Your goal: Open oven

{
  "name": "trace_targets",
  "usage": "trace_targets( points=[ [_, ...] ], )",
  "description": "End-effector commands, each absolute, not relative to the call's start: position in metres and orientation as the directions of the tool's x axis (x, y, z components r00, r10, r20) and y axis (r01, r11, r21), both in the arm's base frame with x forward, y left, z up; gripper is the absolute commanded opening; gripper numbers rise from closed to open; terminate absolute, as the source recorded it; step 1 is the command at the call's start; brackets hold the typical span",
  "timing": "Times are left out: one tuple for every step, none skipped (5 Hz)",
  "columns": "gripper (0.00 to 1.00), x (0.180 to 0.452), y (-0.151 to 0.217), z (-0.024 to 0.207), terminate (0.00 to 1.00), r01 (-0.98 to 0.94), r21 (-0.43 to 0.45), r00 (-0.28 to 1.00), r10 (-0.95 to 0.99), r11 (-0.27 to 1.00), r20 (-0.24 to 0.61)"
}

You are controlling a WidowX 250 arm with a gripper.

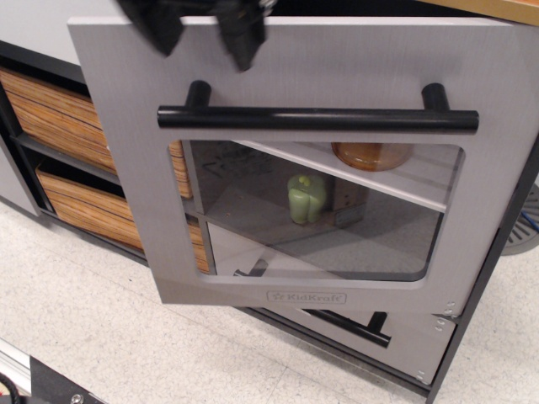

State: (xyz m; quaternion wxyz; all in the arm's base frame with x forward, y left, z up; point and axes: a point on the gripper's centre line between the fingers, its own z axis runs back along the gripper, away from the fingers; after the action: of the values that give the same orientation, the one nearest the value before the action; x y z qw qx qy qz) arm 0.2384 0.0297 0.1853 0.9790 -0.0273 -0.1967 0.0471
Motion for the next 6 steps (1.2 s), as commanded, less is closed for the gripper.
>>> trace_targets(
  points=[
    [1.0,0.193,0.067,0.148,0.0,-0.138,0.006,0.957,0.132,0.99,0.257],
    [1.0,0.177,0.091,0.122,0.0,-0.159,0.019,0.958,0.149,0.987,0.244],
    [1.0,0.156,0.116,0.12,0.0,-0.109,0.027,0.971,0.1,0.994,0.217],
    [1.0,0.144,0.137,0.119,0.0,-0.09,0.078,0.975,0.072,0.993,0.212],
    [1.0,0.148,0.168,0.117,0.0,-0.144,0.123,0.967,0.112,0.982,0.23],
    [1.0,0.173,0.19,0.116,0.0,-0.323,0.152,0.925,0.278,0.934,0.258]
  ],
)
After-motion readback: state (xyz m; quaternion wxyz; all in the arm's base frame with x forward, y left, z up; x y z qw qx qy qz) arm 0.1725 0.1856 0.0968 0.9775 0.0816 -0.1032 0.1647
